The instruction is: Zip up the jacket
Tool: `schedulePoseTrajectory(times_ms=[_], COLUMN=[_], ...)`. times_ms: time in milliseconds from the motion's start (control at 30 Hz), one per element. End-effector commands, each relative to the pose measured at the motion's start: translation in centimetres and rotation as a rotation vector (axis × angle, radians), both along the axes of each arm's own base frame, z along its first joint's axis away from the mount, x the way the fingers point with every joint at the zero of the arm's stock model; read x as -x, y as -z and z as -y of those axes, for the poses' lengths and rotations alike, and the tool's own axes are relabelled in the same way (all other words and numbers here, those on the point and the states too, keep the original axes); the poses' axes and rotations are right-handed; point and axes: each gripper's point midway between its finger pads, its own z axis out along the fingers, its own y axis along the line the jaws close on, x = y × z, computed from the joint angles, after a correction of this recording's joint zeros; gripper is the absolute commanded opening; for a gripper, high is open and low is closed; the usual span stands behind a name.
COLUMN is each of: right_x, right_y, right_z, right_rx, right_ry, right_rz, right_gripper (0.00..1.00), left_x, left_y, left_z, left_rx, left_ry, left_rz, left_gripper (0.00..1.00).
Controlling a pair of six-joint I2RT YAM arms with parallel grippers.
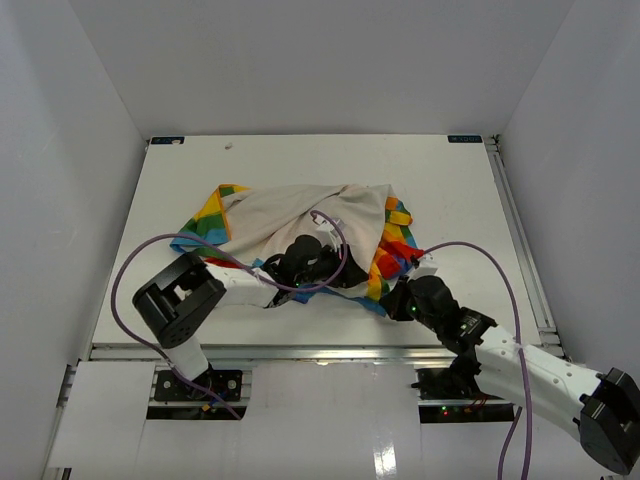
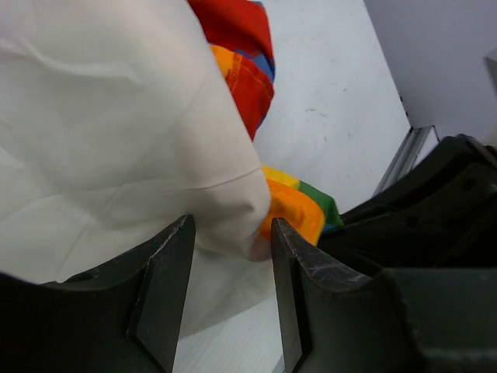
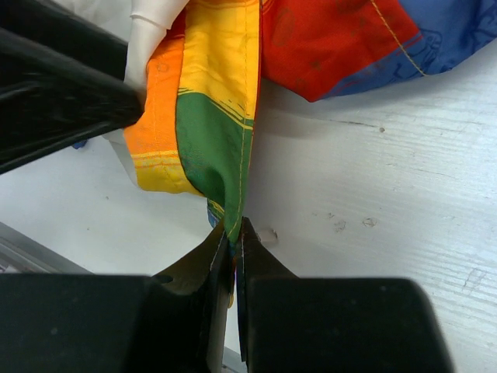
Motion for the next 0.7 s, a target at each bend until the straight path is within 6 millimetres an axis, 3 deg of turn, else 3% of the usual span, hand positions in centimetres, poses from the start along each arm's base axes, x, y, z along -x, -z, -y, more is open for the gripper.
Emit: schedulePoseTrajectory(times_ms=[0, 133, 267, 533, 667], right_x=[-0.7, -1.2, -2.1, -1.6, -2.2], right_y=[-4.7, -7.0, -7.0, -7.1, -7.2], right_z=[-2.3, -4.3, -6.6, -11.8, -13.0], right_rx=[-0.109, -0.145, -0.114, -0.116, -0.081], right_ry=[-0.090, -0.168, -0.239, -0.430, -0.437], right_rz=[0.130, 0.187, 0.191, 0.243, 0.252], right_gripper=[0.09, 0.09, 0.10, 0.41, 0.46], left_x=[-1.6, -2.3, -2.7, -2.9, -2.9], left_y=[0.7, 2.7, 3.7, 2.8, 2.6], left_z=[1.0, 0.8, 0.2, -0.6, -1.6], left_rx=[0.014, -0.028, -0.055, -0.076, -0.083], left_ry=[-0.032, -0.068, -0.105, -0.130, -0.166], left_rz=[0.028, 0.011, 0.010, 0.033, 0.037], left_gripper=[0.54, 0.54, 0.54, 0.55, 0.56])
